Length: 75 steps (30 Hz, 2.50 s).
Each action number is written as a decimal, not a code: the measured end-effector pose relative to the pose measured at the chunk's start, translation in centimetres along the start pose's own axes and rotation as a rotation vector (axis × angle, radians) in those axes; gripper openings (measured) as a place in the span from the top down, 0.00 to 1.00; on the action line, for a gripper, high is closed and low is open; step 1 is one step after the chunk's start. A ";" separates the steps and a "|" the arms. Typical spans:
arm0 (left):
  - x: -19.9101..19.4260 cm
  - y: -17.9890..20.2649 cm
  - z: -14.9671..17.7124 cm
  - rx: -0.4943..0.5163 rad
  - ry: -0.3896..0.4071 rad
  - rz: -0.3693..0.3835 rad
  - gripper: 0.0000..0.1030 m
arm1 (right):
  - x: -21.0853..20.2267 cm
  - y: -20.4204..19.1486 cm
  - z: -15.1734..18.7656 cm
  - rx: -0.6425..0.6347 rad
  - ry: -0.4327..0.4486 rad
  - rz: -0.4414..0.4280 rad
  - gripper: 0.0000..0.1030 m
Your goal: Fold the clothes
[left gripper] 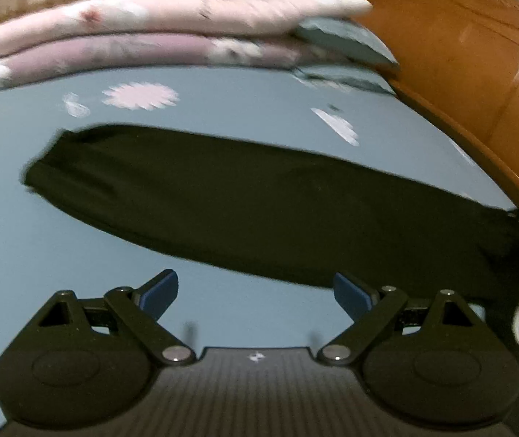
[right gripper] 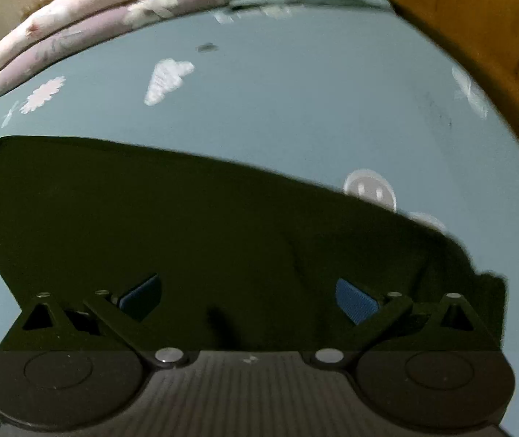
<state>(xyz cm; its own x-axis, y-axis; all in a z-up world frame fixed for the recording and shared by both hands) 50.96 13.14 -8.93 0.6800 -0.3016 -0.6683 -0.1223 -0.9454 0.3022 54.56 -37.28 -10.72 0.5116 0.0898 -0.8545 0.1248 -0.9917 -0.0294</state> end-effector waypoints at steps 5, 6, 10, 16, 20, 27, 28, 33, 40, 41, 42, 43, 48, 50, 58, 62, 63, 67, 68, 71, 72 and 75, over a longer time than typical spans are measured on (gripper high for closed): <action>-0.1 3.1 1.3 0.028 -0.040 0.015 0.10 | 4.1 2.0 0.7 0.035 -0.026 -0.016 0.00; -0.1 3.7 1.6 0.034 -0.048 0.018 0.10 | 4.9 2.4 0.9 0.041 -0.031 -0.018 0.00; -0.2 6.2 2.6 0.056 -0.081 0.030 0.10 | 5.9 3.3 -0.3 0.032 0.013 0.045 0.00; -1.8 7.6 4.9 0.078 -0.092 0.002 0.10 | 1.3 1.5 -0.2 0.038 0.064 -0.019 0.00; -3.4 9.2 7.8 0.095 -0.123 0.021 0.10 | -4.9 -1.8 1.9 -0.048 0.114 -0.048 0.00; -7.9 13.1 12.7 0.101 -0.107 0.070 0.10 | -13.8 -7.3 7.1 -0.171 0.207 -0.058 0.00; -8.6 13.7 13.4 0.097 -0.102 0.083 0.10 | -14.6 -7.8 8.1 -0.170 0.219 -0.058 0.00; -11.7 16.1 16.5 0.105 -0.060 0.123 0.10 | -15.8 -10.0 13.2 -0.124 0.221 -0.076 0.00; -13.5 18.3 20.0 0.160 0.011 0.144 0.10 | -15.1 -12.3 21.1 -0.126 0.213 0.022 0.00; -13.4 18.4 20.5 0.166 0.007 0.140 0.10 | -14.8 -12.5 21.5 -0.130 0.216 0.033 0.00; -13.4 18.6 20.9 0.169 0.004 0.137 0.11 | -14.5 -12.7 22.0 -0.135 0.220 0.045 0.00; -13.3 18.6 21.2 0.167 -0.001 0.133 0.11 | -14.2 -12.8 22.4 -0.138 0.224 0.056 0.00; -11.9 18.9 21.3 0.158 -0.006 0.107 0.11 | -13.3 -12.8 22.3 -0.131 0.295 0.017 0.00; -11.2 19.3 21.3 0.156 -0.018 0.107 0.11 | -12.4 -12.0 22.5 -0.121 0.305 0.017 0.00; -8.9 19.9 22.2 0.158 -0.073 0.092 0.11 | -11.0 -8.0 25.7 0.055 0.281 -0.131 0.00; -8.4 20.1 22.4 0.167 -0.092 0.082 0.11 | -13.4 -6.1 24.5 0.109 0.287 -0.096 0.00; -8.7 20.3 22.1 0.172 -0.091 0.083 0.11 | -14.0 -5.5 23.7 0.102 0.314 -0.055 0.00; -9.9 23.1 18.9 0.177 -0.102 0.150 0.11 | -14.7 -3.9 20.8 0.044 0.391 0.041 0.00; -10.2 23.8 18.1 0.178 -0.104 0.167 0.11 | -13.9 -3.6 20.6 0.042 0.381 0.061 0.00; -10.4 26.5 15.5 0.179 -0.133 0.233 0.11 | -12.0 -3.2 20.8 0.036 0.386 0.100 0.00; -9.9 27.8 14.5 0.178 -0.152 0.261 0.11 | -11.4 -3.2 21.2 0.039 0.400 0.110 0.00; -7.2 32.7 12.2 0.210 -0.213 0.342 0.11 | -10.0 -3.3 22.1 0.022 0.378 0.173 0.00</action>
<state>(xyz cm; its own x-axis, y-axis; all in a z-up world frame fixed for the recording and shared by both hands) 33.21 -17.11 -2.54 0.4139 -0.5986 -0.6858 -0.4731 -0.7851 0.3997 30.22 -36.91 -13.55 0.8001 -0.0553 -0.5973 -0.0064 -0.9965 0.0836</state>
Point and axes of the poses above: each gripper's, at about its wrist camera, not at the fingertips, and x roughly the way its jaws point, y to its right, z to its underside, the point moved 8 cm from there along x, roughly the way its jaws point, and after that the axes turned 10 degrees about -x, right-handed, at the moved point
